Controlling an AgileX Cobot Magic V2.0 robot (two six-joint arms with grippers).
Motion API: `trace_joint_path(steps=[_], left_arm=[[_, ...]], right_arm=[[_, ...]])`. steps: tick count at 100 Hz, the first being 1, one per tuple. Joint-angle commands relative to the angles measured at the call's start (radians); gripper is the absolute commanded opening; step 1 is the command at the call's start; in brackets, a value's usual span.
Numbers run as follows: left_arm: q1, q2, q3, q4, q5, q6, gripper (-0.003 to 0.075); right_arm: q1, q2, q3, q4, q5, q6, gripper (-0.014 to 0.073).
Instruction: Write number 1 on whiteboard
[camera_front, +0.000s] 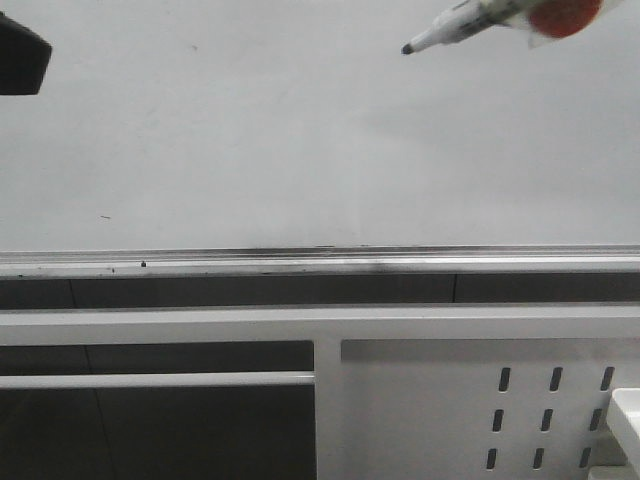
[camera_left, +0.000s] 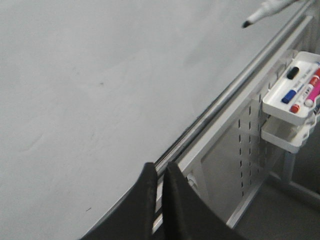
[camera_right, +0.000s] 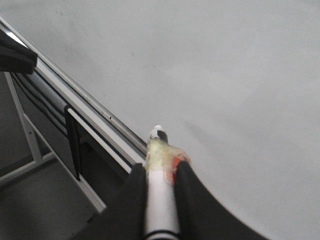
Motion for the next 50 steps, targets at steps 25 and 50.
trace_joint_path(steps=[25, 50], left_arm=[[0.335, -0.002, 0.061, -0.093, -0.446, -0.112, -0.0020], [0.454, 0.000, 0.098, -0.123, -0.556, -0.112, -0.0020]], right_arm=[[-0.144, -0.064, -0.004, -0.006, -0.114, 0.005, -0.0067], [-0.179, -0.029, -0.006, -0.006, -0.164, 0.005, -0.0069]])
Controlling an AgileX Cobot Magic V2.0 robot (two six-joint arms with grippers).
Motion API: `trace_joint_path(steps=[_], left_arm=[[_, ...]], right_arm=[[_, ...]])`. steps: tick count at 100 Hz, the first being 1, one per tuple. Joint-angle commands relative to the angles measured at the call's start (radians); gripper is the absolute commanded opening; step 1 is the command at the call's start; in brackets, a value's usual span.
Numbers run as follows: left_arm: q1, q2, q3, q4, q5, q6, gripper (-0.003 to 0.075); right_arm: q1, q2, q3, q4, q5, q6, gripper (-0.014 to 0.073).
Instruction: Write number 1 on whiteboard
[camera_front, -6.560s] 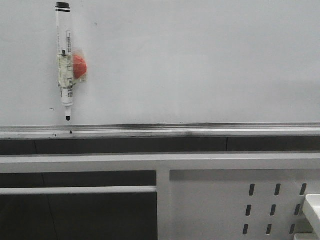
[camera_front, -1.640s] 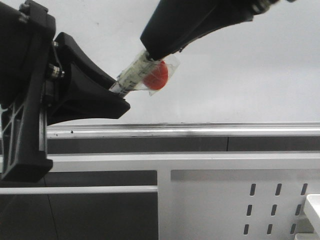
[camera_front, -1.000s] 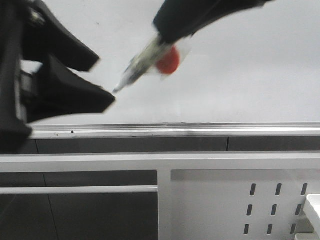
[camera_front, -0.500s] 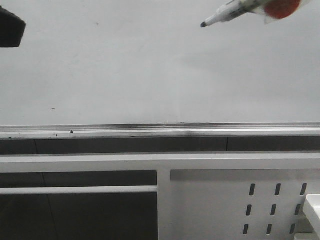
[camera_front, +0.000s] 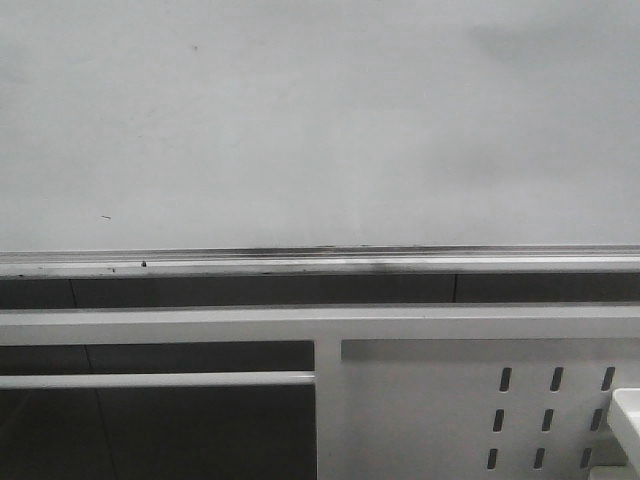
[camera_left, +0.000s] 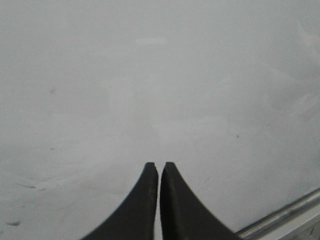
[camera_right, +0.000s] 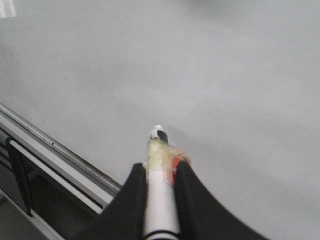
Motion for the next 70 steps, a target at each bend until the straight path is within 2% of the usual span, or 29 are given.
trace_joint_path(steps=[1, 31, 70], left_arm=[[0.021, 0.003, -0.023, -0.028, -0.112, -0.011, -0.0020], [0.022, 0.003, -0.023, -0.028, -0.122, -0.011, -0.0020], [0.022, 0.003, -0.023, -0.028, -0.125, -0.011, -0.0020]], right_arm=[[-0.008, 0.029, -0.030, -0.006, -0.107, 0.001, -0.0069], [-0.008, 0.133, -0.030, -0.015, -0.178, 0.001, -0.0069], [-0.008, 0.263, -0.030, -0.039, -0.185, 0.001, -0.0069]])
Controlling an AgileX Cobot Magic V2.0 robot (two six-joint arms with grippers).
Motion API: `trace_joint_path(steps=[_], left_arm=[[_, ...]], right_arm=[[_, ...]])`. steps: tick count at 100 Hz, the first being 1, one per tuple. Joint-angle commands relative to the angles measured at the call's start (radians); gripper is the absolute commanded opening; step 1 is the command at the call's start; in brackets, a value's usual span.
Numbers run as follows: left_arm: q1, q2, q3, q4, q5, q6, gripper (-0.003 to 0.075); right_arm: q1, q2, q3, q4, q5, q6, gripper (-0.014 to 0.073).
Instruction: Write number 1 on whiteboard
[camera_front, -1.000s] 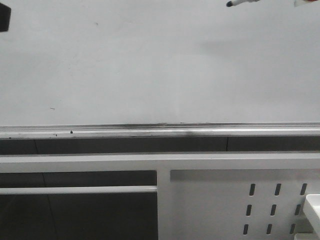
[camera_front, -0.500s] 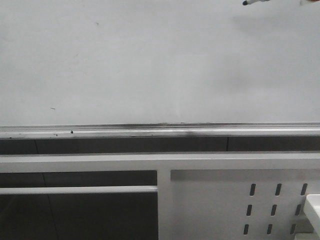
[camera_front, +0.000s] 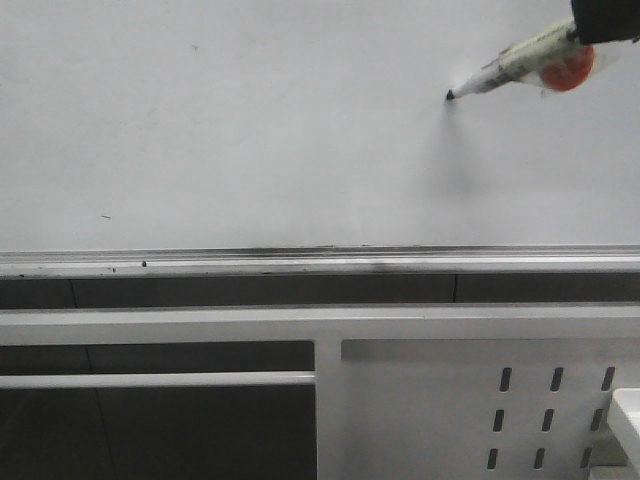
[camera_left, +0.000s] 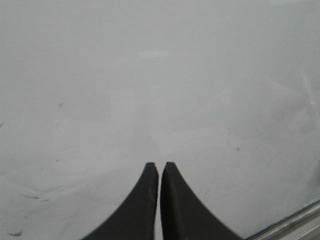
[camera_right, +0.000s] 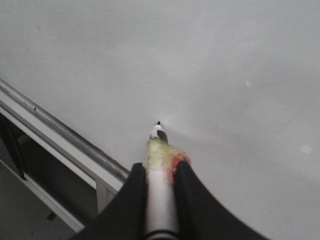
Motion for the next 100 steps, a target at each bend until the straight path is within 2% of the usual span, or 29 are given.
trace_joint_path(steps=[1, 38, 67, 79, 86, 92, 100], left_arm=[[0.003, 0.003, -0.027, -0.022, -0.080, -0.009, -0.0020], [0.003, 0.003, -0.027, -0.022, -0.080, -0.009, -0.0020], [0.003, 0.003, -0.027, -0.021, -0.080, -0.009, -0.0020], [0.000, 0.003, -0.027, -0.008, -0.085, -0.009, -0.0020], [-0.009, 0.003, -0.027, 0.060, -0.115, -0.009, -0.0019], [-0.021, 0.003, -0.027, 0.178, -0.175, -0.009, -0.0014], [-0.045, 0.003, -0.031, 0.356, -0.261, -0.015, 0.0050]], right_arm=[[-0.008, 0.027, -0.030, -0.011, -0.090, -0.001, -0.0069], [-0.008, 0.151, -0.030, -0.009, -0.114, -0.001, -0.0069], [-0.008, 0.164, -0.030, 0.000, -0.125, -0.001, -0.0069], [0.014, 0.141, -0.032, 0.071, -0.093, -0.001, -0.0069], [0.054, 0.106, -0.041, 0.071, -0.042, -0.001, -0.0069], [0.097, 0.084, -0.072, 0.069, 0.033, -0.008, -0.0069], [0.140, 0.079, -0.140, 0.060, 0.155, -0.008, -0.0069]])
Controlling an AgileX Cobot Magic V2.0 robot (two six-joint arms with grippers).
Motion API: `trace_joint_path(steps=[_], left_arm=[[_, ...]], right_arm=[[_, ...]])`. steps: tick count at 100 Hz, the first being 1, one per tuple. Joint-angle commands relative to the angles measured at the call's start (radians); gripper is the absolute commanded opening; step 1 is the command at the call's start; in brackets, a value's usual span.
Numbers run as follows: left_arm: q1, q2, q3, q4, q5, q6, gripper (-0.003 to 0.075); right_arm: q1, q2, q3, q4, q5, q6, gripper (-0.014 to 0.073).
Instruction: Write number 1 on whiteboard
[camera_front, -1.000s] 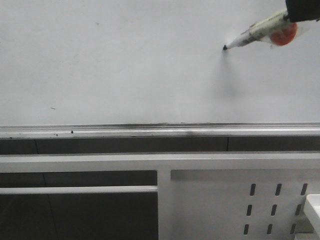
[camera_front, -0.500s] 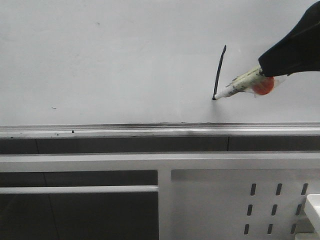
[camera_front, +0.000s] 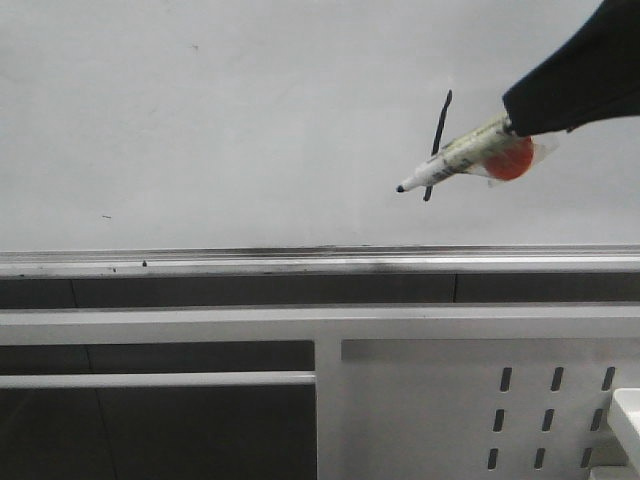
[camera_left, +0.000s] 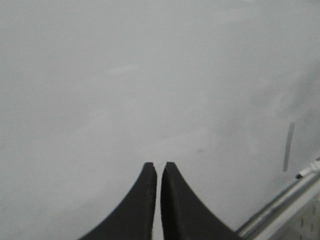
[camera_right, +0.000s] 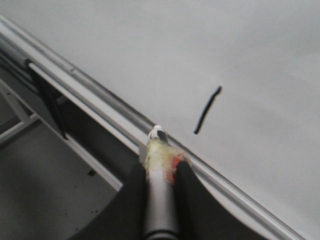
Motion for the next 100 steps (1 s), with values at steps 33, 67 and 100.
trace_joint_path(steps=[33, 67, 100], left_arm=[[-0.176, 0.161, -0.111, 0.404, -0.138, -0.080, 0.0276], [-0.235, 0.345, -0.217, 0.475, -0.124, -0.080, 0.0274], [-0.235, 0.383, -0.230, 0.473, -0.121, -0.080, 0.0274]], right_arm=[[0.118, 0.131, -0.411, -0.035, 0.380, -0.012, -0.0069], [0.228, 0.248, -0.576, -0.035, 0.457, -0.018, -0.0069], [0.232, 0.248, -0.576, 0.018, 0.441, -0.018, -0.0069]])
